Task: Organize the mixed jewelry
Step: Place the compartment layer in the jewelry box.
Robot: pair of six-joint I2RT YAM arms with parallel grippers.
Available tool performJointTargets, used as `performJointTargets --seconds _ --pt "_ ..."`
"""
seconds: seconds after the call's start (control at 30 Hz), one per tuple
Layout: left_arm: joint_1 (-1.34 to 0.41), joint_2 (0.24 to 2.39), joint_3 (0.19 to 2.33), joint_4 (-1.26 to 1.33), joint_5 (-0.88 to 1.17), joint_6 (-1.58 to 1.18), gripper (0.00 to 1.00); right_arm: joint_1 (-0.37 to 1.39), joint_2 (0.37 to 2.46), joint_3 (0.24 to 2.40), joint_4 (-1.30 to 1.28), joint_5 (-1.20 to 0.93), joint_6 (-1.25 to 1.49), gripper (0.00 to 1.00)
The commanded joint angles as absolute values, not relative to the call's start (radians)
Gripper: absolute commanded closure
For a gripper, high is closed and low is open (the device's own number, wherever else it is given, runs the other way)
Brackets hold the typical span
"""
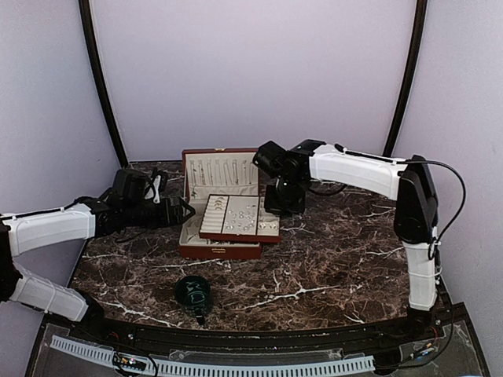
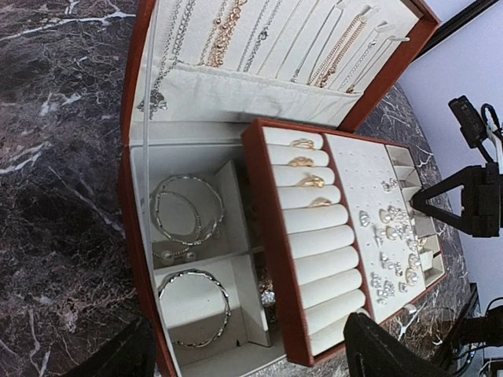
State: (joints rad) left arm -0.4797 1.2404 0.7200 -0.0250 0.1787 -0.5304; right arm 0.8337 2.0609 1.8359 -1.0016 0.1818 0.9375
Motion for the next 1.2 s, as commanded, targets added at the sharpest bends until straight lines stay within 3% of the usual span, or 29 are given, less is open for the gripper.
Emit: performJointTargets --seconds 0.0,0.33,1.17 --pt "-0.474 1.240 0.691 0.034 0.214 -0.515 0.15 0.856 2.135 1.976 -1.068 0.232 0.980 1.00" --pt "-0.472 1.275 0.692 0.069 0.225 -0.520 0.15 0.880 2.290 2.179 -1.157 0.273 0.971 1.00" --pt "-0.471 1.280 0.698 0.063 0.215 -0.512 0.14 0.926 2.343 2.282 -1.175 0.262 0.947 1.00"
